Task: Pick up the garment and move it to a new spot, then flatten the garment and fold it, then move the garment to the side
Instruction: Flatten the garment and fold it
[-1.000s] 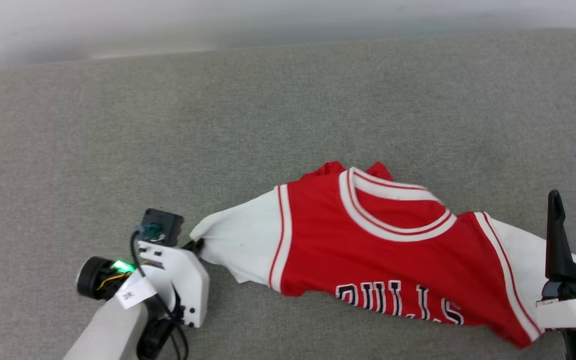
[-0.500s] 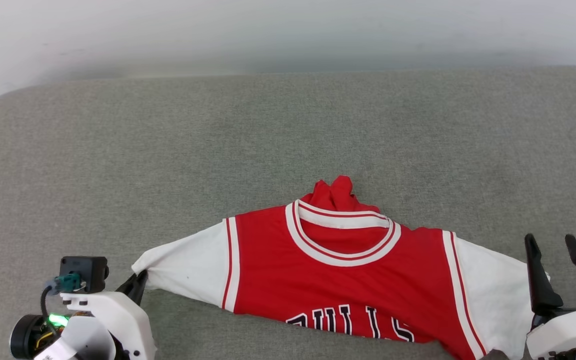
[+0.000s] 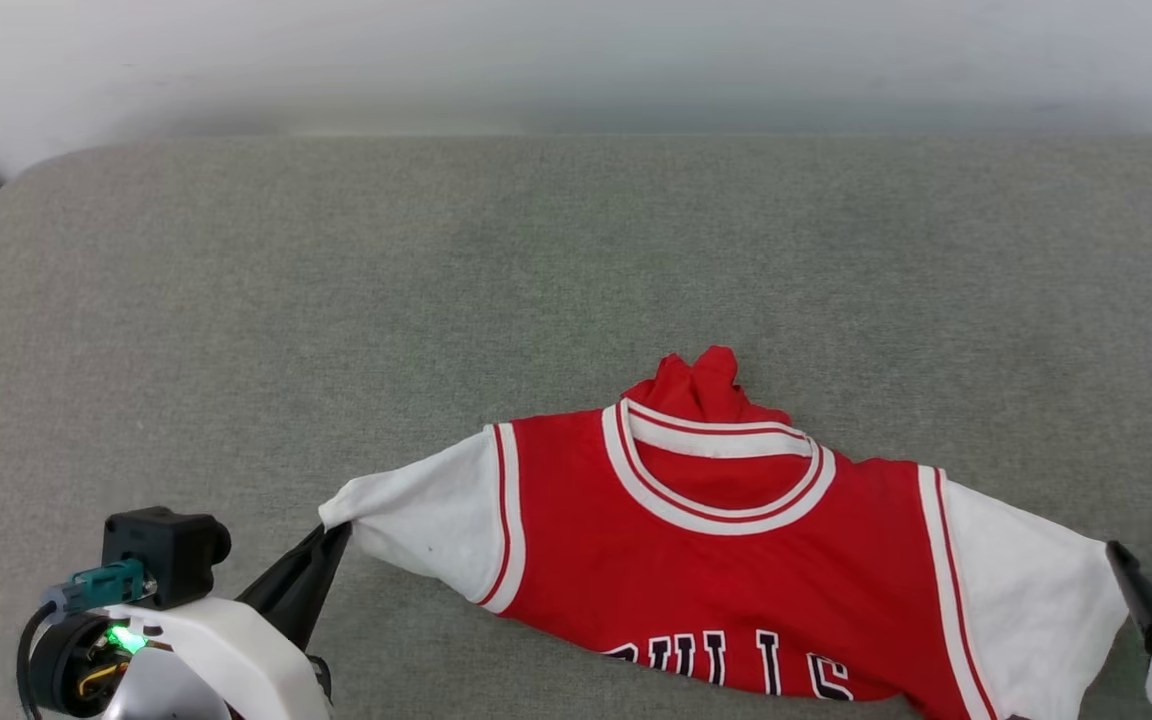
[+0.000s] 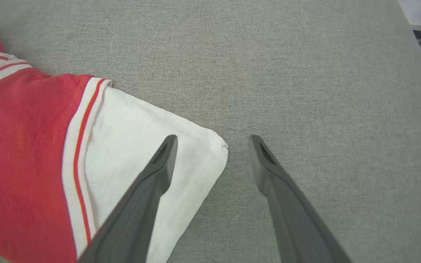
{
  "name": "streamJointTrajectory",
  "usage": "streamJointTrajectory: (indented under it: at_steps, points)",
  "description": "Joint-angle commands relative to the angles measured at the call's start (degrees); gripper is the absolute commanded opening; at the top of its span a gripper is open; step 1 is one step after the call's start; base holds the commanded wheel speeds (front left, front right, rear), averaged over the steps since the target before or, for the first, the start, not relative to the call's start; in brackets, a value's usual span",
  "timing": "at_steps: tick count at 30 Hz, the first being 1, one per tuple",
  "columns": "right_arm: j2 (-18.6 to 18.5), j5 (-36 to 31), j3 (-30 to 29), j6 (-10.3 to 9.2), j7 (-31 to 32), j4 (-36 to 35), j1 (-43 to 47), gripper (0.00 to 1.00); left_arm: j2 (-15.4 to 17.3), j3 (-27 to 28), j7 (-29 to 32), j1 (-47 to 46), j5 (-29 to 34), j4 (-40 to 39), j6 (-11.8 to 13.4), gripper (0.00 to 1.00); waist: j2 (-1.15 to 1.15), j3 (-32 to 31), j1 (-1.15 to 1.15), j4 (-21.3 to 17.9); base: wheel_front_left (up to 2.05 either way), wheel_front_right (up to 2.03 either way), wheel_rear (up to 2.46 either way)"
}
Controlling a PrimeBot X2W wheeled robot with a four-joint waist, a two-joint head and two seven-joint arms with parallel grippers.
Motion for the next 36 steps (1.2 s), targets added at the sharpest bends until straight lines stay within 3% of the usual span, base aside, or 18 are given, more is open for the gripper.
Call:
streamJointTrajectory:
  at_steps: [1,7,11,17,24,25,26,27,36]
  points:
    - [-1.27,0.08,0.03,-0.03,3.52,-0.79,-1.56,1.00,0.20,-0.24,0.51,0.09,0.51,-1.43,0.43,0.00,0.00,0.72,0.00,0.51,0.00,0.00,0.00]
    - [-2.02,-1.17,-0.57,-0.01,14.12,-0.78,-4.14,1.00,-0.01,-1.22,1.18,-1.33,-0.32,-4.13,-0.51,0.00,0.00,2.42,0.00,1.99,0.00,0.00,0.00]
    - [-1.94,-1.80,-1.39,-0.01,16.90,1.01,-4.59,1.00,-0.22,-1.82,1.23,-2.35,-0.18,-4.67,-0.92,0.00,0.00,3.71,0.00,3.26,0.00,0.00,0.00]
    - [-0.86,-0.29,-1.58,-0.01,16.68,5.66,-4.69,1.00,-0.49,-2.28,0.76,-3.39,-0.70,-4.63,-1.74,0.00,0.00,5.49,0.00,4.68,0.00,0.00,0.00]
    - [-0.70,-0.57,1.82,-0.02,11.98,13.73,-5.43,1.00,-0.19,-2.29,0.98,-4.14,-1.25,-3.94,-2.21,0.00,0.00,6.80,0.00,5.40,0.00,0.00,0.00]
    - [-0.80,-0.38,2.24,-0.01,11.87,14.22,-5.51,0.64,-0.20,-2.34,1.04,-4.21,-1.34,-3.79,-2.24,0.00,0.00,6.71,0.00,5.41,0.00,0.00,0.00]
    - [-0.91,-0.30,2.63,-0.01,11.55,14.59,-5.55,0.10,-0.19,-2.34,1.07,-4.25,-1.40,-3.61,-2.26,0.00,0.00,6.54,0.00,5.41,0.00,0.00,0.00]
    - [-1.10,-0.18,3.17,-0.01,11.59,14.83,-5.55,0.00,-0.13,-2.35,1.10,-4.22,-1.43,-3.42,-2.26,0.00,0.00,6.26,0.00,5.36,0.00,0.00,0.00]
    - [-4.89,1.23,3.62,-0.01,7.49,9.57,-7.91,0.00,-0.59,-0.89,-1.74,-3.44,-1.55,-1.80,-1.98,0.00,0.00,1.32,0.00,3.52,0.00,0.00,0.00]
